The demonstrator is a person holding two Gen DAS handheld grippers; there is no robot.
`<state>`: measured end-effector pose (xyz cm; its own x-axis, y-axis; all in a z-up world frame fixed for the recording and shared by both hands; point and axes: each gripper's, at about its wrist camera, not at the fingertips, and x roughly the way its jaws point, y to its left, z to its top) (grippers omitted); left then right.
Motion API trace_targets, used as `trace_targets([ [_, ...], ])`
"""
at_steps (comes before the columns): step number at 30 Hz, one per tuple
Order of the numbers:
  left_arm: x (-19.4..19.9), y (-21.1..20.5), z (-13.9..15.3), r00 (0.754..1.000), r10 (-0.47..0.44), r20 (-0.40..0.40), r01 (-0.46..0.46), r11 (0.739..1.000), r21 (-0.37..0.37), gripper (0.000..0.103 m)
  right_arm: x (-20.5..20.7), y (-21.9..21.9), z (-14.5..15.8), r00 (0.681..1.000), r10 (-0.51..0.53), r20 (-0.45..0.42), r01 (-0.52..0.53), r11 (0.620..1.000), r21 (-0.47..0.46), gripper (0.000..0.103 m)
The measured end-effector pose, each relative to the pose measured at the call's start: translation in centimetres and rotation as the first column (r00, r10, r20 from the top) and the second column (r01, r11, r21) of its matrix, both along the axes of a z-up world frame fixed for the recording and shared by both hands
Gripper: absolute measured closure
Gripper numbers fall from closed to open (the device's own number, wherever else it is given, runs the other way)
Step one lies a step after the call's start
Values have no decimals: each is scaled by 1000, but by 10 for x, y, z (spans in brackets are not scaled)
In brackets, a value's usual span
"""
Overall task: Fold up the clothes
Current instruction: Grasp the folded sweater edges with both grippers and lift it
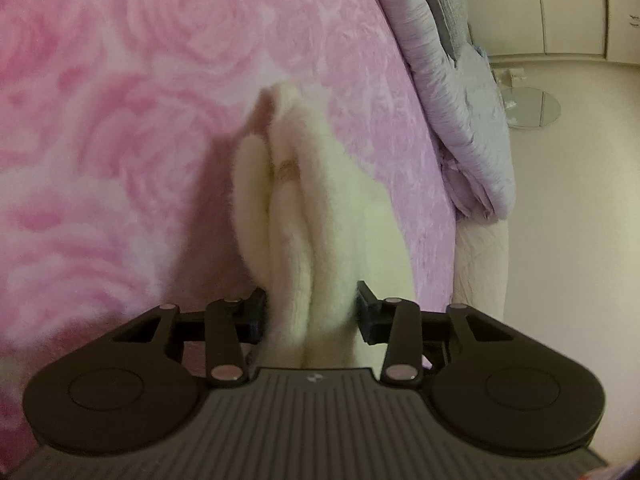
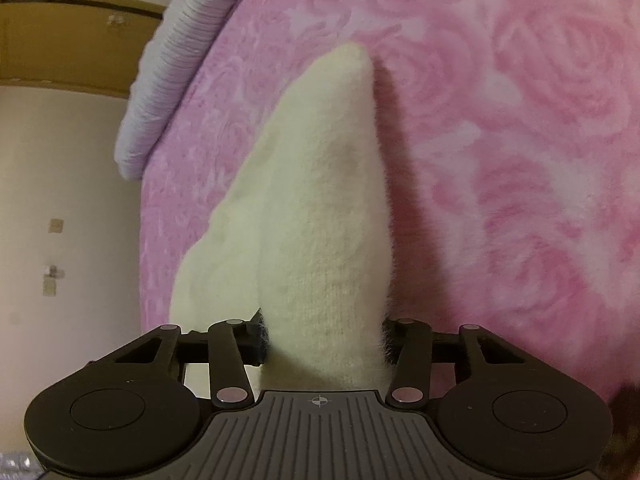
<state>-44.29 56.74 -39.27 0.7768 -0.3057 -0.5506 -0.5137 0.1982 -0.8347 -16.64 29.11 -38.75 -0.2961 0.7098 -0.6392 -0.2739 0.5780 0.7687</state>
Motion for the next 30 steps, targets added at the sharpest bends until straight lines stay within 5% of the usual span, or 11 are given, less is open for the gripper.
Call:
trace_targets([
  [6, -12, 11, 73, 998, 59, -16, -59, 998, -1, 67, -2, 13, 63, 999, 9, -46, -9, 1000, -7, 58],
  [16, -107, 68, 163, 977, 206, 49, -208, 978, 30, 67, -60, 102, 155, 989, 146, 10, -146, 984, 100, 58],
  [21, -185, 147, 183, 974, 218, 57, -222, 971, 85, 67, -135, 170, 164, 985, 170, 6, -169, 973, 156, 58],
  [30, -324, 343, 175, 982, 184, 37, -188, 972, 144, 67, -304, 342, 143, 992, 125, -16, -120, 975, 189, 58],
])
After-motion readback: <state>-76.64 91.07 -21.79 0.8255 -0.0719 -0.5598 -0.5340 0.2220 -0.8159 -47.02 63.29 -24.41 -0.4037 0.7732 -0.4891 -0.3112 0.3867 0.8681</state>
